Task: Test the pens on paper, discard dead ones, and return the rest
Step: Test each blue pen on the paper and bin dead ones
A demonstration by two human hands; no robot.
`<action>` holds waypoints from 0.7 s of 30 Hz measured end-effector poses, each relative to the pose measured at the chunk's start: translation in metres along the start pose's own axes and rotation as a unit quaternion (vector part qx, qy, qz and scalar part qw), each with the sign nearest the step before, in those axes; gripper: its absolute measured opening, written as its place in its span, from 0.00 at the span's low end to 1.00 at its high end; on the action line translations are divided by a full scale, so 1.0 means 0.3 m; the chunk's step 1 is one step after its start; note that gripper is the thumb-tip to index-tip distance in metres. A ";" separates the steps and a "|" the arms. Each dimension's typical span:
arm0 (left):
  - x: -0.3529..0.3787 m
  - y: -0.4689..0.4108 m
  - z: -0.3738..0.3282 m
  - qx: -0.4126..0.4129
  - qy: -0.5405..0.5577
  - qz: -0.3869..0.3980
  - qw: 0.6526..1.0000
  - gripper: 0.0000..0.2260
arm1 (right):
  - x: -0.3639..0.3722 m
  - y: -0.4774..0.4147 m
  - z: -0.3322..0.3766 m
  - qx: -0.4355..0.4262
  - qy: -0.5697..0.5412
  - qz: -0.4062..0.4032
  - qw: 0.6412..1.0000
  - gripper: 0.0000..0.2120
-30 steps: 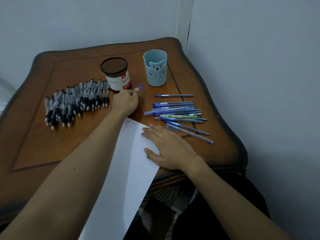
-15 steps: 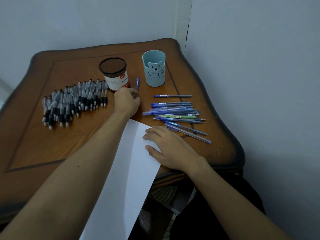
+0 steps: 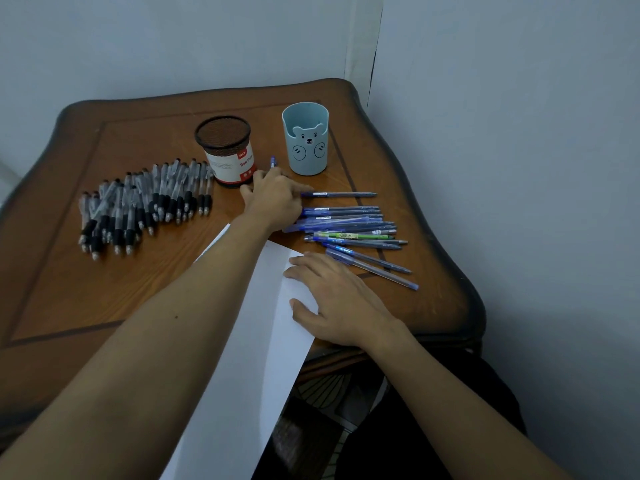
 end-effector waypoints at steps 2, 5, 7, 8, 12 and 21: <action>-0.026 0.007 0.010 -0.008 0.025 -0.037 0.999 0.14 | 0.001 0.003 0.001 0.001 0.000 -0.003 1.000 0.24; -0.036 0.018 0.035 -0.026 0.009 -0.069 0.997 0.12 | 0.001 0.006 0.001 0.001 0.003 -0.006 1.000 0.24; -0.024 0.022 0.054 -0.033 -0.012 -0.062 0.997 0.14 | 0.002 0.006 0.004 0.002 0.006 -0.005 1.000 0.24; -0.020 0.025 0.060 -0.032 -0.018 -0.064 0.997 0.14 | 0.001 0.007 0.006 0.003 0.007 -0.002 1.000 0.24; -0.031 0.043 0.078 -0.022 0.017 -0.110 0.994 0.11 | -0.003 0.011 0.009 -0.002 0.002 -0.005 1.000 0.25; -0.148 0.221 0.217 -0.105 0.473 -0.360 0.797 0.08 | -0.003 0.015 0.019 -0.019 0.004 0.006 1.000 0.27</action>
Point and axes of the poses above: each hand's wrist, its own y-axis away from the middle knuckle, its own x-axis out of the palm, z = x × y, the point moved 8 cm from there along -y, towards the middle knuckle, and after that the axes turned 8 degrees about y, right-handed, at the moved point
